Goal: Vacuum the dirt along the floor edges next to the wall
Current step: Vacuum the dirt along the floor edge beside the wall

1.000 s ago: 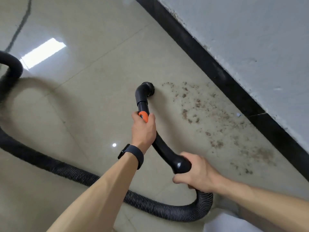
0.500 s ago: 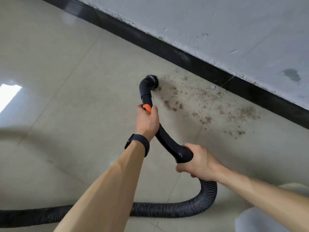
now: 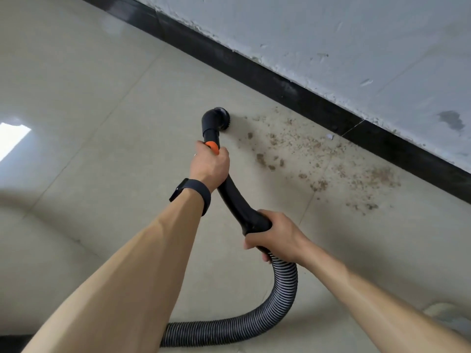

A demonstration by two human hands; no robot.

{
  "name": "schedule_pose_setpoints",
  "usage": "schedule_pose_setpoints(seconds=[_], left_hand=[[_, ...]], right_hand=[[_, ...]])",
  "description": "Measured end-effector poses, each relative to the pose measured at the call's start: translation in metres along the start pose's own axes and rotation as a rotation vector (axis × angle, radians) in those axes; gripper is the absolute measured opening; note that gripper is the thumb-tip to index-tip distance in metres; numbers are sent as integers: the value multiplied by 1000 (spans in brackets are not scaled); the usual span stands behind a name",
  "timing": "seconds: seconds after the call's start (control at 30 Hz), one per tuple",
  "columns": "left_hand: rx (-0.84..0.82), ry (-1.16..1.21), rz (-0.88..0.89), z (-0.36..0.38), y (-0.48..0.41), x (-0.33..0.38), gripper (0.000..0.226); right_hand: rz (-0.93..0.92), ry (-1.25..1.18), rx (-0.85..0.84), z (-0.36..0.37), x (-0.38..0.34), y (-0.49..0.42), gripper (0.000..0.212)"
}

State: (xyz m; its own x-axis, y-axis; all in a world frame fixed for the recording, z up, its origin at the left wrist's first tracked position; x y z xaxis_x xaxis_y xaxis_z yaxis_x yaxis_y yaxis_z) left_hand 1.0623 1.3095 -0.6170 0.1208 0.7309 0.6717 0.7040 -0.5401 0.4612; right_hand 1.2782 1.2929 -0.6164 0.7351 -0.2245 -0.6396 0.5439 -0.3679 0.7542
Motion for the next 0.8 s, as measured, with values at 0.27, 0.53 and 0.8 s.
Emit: schedule_pose_setpoints(seconds=[0.27, 0.53, 0.8], left_hand=[[-19, -161, -56, -29, 14, -32, 20], [-145, -5, -176, -38, 84, -82, 14], [-37, 178, -221, -23, 157, -139, 31]], right_hand=[[-29, 6, -69, 40, 4, 2, 30], [-18, 172, -63, 82, 32, 44, 33], [-7, 334, -91, 84, 75, 87, 33]])
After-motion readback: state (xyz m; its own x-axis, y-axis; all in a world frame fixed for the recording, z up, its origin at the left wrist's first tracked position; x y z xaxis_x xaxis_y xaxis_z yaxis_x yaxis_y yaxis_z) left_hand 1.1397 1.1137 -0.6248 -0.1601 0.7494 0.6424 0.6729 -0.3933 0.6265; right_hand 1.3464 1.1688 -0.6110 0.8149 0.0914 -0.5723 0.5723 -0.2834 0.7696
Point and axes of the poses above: each hand's wrist, its own y-axis away from the middle knuckle, its own z-axis out of the palm, x = y × z, the point moved 9 cm from there along -y, towards the middle knuckle, and after that the axes turned 1 degree about -y, right-handed, at the moved point
